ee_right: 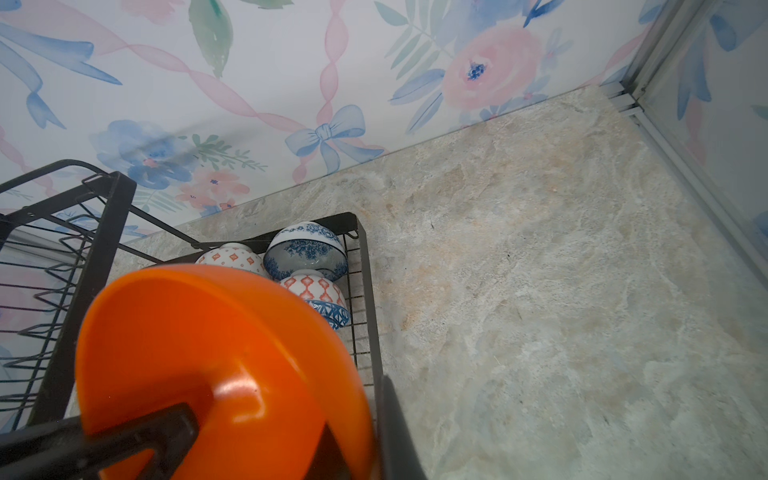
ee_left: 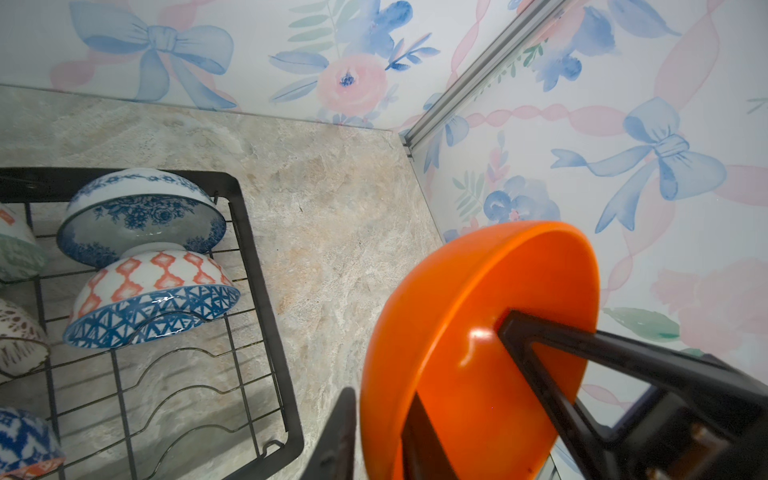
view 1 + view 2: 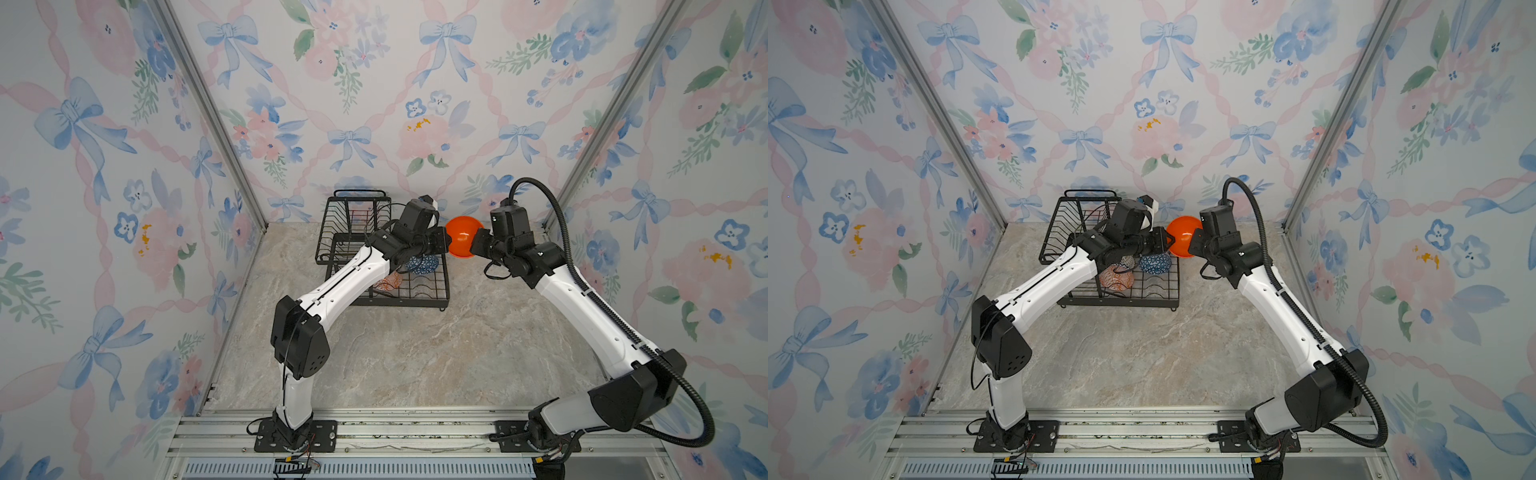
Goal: Load the bowls into the dish rack
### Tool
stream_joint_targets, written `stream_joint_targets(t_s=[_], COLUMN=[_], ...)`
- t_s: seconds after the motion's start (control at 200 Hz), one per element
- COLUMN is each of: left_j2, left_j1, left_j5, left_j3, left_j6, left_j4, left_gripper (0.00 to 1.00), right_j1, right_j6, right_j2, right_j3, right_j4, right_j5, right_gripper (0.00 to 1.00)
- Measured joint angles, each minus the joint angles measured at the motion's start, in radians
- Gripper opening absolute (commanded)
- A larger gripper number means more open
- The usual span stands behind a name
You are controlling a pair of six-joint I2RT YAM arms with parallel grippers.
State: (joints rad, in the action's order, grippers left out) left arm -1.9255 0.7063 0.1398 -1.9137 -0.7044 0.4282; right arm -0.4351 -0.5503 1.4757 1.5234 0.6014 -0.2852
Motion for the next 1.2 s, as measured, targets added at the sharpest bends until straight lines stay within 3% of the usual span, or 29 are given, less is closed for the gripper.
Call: stream_joint_targets(t_s=[0.185, 0.275, 0.48, 0.6, 0.68, 0.965, 1.2], left_j2=[-0.025, -0.041, -0.047, -0.045, -0.042, -0.039, -0.037], left_j1=[0.0, -0.005, -0.007, -0.007, -0.009, -0.032, -0.035], left_j5=[-0.011, -0.01, -0.016, -0.049, -0.082, -0.21, -0.277], left_j3=[-0.014, -0.014, -0.014, -0.014, -0.014, -0.097, -0.127], left_j6=[-0.014, -0.014, -0.014, -0.006, -0.003, 0.034, 0.075], left_j4=[0.0, 0.007, 0.025, 0.027, 0.027, 0.037, -0.067], left_gripper=[0.01, 0.0, 0.0, 0.0, 0.0, 0.0, 0.0], right_j1=[-0.012, -0.017, -0.018, -0.016, -0.012, 0.031, 0.051], right_j6=[-0.008, -0.024, -0.058, -0.064, -0.092, -0.143, -0.169], right_j2=[0.002, 0.002, 0.002, 0.001, -0.008, -0.105, -0.133], right_j3=[0.0, 0.001, 0.023, 0.053, 0.055, 0.056, 0.119], right_j4=[0.017, 0.016, 0.029, 0.032, 0.037, 0.046, 0.001], right_j5=[-0.023, -0.018, -0.018, -0.018, -0.018, -0.018, 0.046], right_gripper=[0.18, 0.3, 0.47, 0.7, 1.0, 0.97, 0.97])
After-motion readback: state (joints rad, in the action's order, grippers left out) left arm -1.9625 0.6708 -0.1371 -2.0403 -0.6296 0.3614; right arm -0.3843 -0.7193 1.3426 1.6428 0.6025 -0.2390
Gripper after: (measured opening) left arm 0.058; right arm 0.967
